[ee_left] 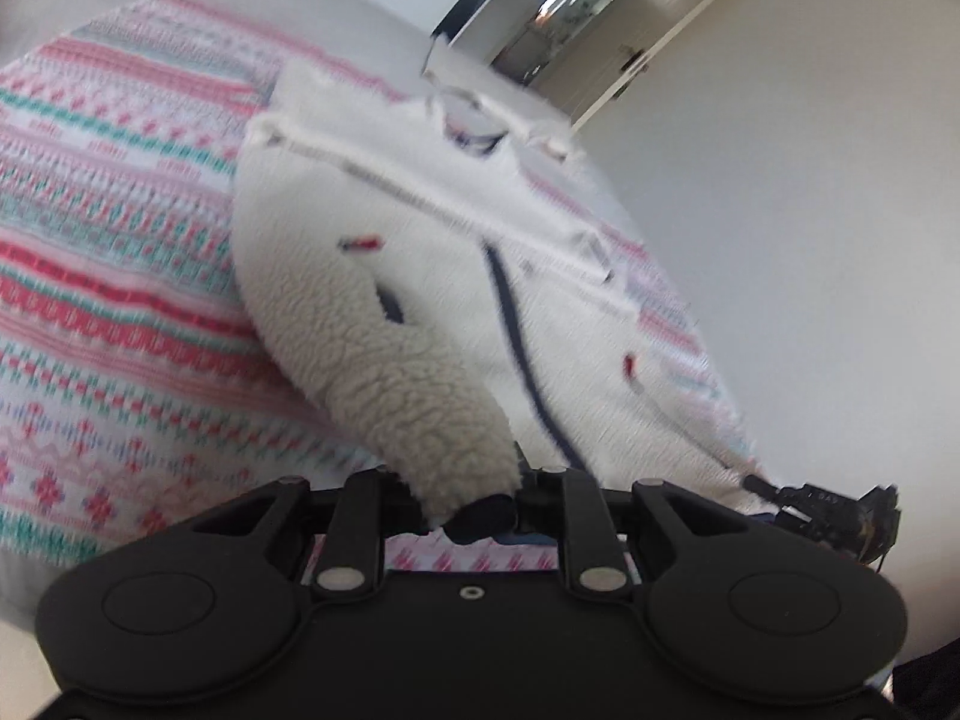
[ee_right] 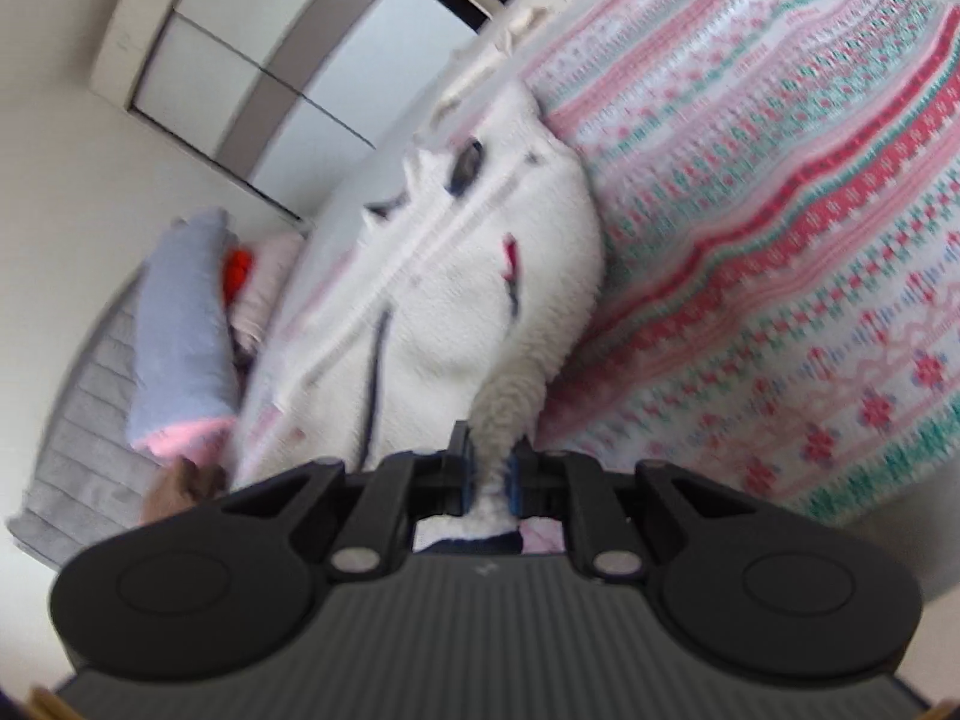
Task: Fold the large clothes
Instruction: 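Grasp the jacket hem with the left gripper while the right gripper grasps the hem too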
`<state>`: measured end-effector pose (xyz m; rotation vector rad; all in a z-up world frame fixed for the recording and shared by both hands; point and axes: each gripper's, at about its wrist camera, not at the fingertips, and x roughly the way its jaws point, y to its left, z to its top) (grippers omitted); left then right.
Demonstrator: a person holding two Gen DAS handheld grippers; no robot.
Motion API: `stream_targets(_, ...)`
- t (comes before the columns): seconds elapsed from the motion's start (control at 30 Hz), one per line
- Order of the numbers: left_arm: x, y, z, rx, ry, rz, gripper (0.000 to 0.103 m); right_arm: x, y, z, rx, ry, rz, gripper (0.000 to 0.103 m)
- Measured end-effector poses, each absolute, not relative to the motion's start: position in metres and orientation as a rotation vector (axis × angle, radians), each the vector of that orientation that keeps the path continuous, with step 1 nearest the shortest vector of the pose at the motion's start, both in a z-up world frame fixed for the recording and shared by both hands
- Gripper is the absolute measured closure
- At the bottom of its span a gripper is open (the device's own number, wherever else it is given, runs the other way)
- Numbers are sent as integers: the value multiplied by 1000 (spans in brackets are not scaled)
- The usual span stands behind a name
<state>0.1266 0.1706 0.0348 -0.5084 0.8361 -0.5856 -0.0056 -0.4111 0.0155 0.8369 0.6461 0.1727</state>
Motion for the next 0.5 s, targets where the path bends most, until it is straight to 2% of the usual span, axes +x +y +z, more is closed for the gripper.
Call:
stream_targets(0.27,191,173,102,-623,636,-585,82,54,-420,88,864,436,207,93)
stream_targets(0.5,281,154,143,-641,523,-519,82,153,-429,139,876,320,192,93)
